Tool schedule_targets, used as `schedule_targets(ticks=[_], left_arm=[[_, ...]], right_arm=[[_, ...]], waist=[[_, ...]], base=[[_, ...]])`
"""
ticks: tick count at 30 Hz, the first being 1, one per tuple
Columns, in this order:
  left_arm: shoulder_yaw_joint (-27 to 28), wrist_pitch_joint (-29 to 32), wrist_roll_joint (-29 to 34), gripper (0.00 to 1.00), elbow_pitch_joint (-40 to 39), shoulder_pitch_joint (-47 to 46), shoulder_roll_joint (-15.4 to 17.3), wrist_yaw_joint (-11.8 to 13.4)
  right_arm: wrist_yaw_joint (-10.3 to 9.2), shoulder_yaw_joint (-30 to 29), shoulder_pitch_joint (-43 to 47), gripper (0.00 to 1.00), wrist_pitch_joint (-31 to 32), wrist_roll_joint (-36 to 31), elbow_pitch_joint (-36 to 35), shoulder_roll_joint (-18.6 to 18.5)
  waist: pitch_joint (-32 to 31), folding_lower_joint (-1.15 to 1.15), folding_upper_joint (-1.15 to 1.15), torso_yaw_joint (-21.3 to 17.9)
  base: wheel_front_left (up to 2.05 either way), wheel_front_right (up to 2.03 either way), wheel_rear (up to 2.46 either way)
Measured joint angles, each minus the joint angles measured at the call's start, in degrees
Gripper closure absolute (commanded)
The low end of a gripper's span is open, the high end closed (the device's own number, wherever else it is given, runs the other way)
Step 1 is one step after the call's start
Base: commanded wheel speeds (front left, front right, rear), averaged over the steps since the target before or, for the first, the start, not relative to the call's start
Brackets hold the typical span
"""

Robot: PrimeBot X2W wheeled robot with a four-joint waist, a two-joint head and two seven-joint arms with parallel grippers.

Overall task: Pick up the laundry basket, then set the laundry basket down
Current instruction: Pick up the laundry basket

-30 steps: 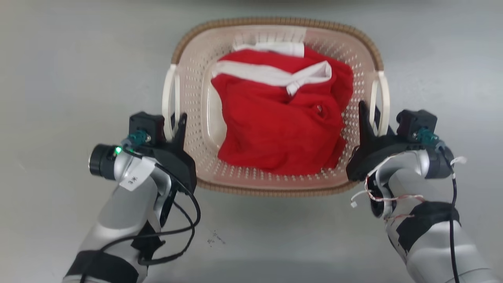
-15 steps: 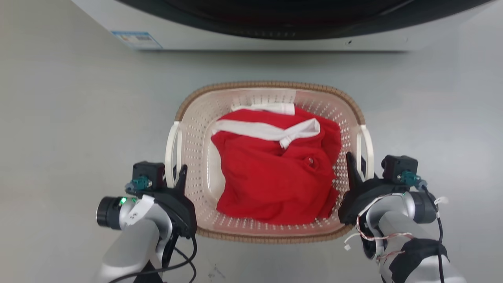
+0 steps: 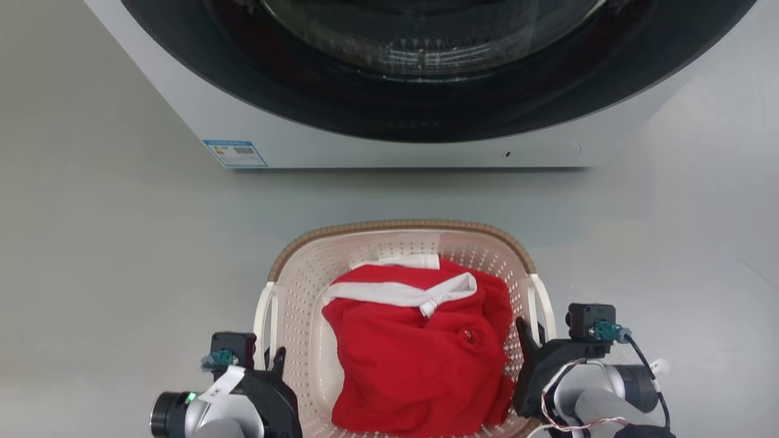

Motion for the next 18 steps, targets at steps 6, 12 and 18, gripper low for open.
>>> schedule_targets(ticks=[6, 12, 18], left_arm=[[-0.6, 1.98, -1.11, 1.0, 1.29, 4.09, -0.07, -0.03], [-1.57, 3.93, -3.45, 1.0, 1.36, 7.71, -0.12, -0.08], [-2.59, 5.82, -4.43, 1.0, 1.46, 11.7, 0.02, -0.08]], right_arm=[[-0.76, 3.36, 3.77, 1.0, 3.58, 3.25, 0.23, 0.12], [-1.57, 6.16, 6.87, 1.0, 7.04, 6.34, 0.63, 0.2], [-2.55, 8.98, 10.39, 1.0, 9.6, 9.39, 0.1, 0.18]], waist=[[-5.07, 0.0, 0.0, -0.61], [-10.17, 0.0, 0.0, -1.16], [-15.26, 0.0, 0.0, -1.75]], base=[[0.0, 0.0, 0.0], [0.0, 0.0, 0.0], [0.0, 0.0, 0.0]])
